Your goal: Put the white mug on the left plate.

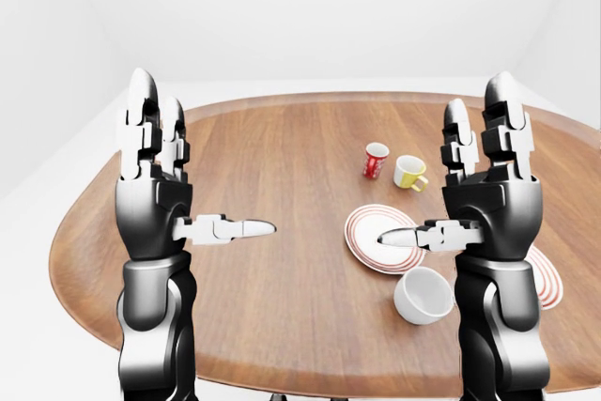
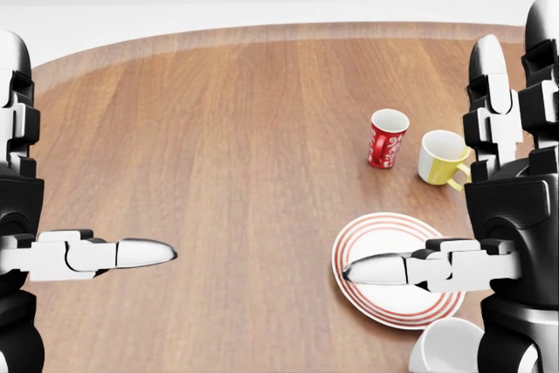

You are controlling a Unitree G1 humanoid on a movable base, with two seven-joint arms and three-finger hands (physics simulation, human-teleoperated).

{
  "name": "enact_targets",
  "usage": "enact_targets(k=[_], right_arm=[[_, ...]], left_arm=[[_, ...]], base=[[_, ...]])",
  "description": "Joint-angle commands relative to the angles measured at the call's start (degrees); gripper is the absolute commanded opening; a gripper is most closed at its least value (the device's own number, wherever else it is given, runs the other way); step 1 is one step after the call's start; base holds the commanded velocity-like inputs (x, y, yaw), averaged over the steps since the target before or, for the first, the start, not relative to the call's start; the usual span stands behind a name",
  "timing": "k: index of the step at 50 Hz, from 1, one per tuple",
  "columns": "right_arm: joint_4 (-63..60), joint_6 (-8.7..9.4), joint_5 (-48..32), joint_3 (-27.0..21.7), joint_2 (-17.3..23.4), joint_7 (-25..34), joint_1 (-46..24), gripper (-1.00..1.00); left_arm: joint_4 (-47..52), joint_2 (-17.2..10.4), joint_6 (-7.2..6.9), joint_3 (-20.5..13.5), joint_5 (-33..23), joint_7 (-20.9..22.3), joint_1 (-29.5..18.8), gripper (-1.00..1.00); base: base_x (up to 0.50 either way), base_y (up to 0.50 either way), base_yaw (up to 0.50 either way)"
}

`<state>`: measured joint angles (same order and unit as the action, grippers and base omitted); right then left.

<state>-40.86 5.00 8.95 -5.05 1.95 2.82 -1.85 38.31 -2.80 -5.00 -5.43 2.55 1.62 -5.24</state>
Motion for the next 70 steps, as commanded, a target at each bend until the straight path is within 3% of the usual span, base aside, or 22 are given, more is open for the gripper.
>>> enact_targets(k=[1,18,40,56,70], right_arm=[[0.01,0.00,0.66,0.08,0.14,0.68,-0.12,1.00],[0.70,0.00,-0.04,0.10,-0.07,0.28,0.14,1.00],[3.49,0.00,-4.85,3.90,-0.69,-0.18,2.11,1.00],[2.42,0.00,-5.12,3.72,-0.42,0.94,2.25,1.00],[4.51,0.00,-15.32,7.53,0.58,2.73,6.42,1.00]], left_arm=[[-0.23,-0.01,0.00,0.10,0.03,0.08,-0.18,1.00],[-0.16,0.18,0.00,0.33,-0.11,0.26,0.38,1.00],[-0.10,0.30,0.00,0.53,-0.28,0.21,0.60,1.00],[-0.01,0.60,0.00,1.38,-0.84,0.22,0.97,1.00],[0.24,0.67,0.00,1.43,-1.12,0.45,1.24,1.00]], base=[[0.23,-0.50,0.00],[0.20,-0.48,0.00],[0.01,0.00,0.00],[0.00,0.00,0.00],[0.00,0.00,0.00]])
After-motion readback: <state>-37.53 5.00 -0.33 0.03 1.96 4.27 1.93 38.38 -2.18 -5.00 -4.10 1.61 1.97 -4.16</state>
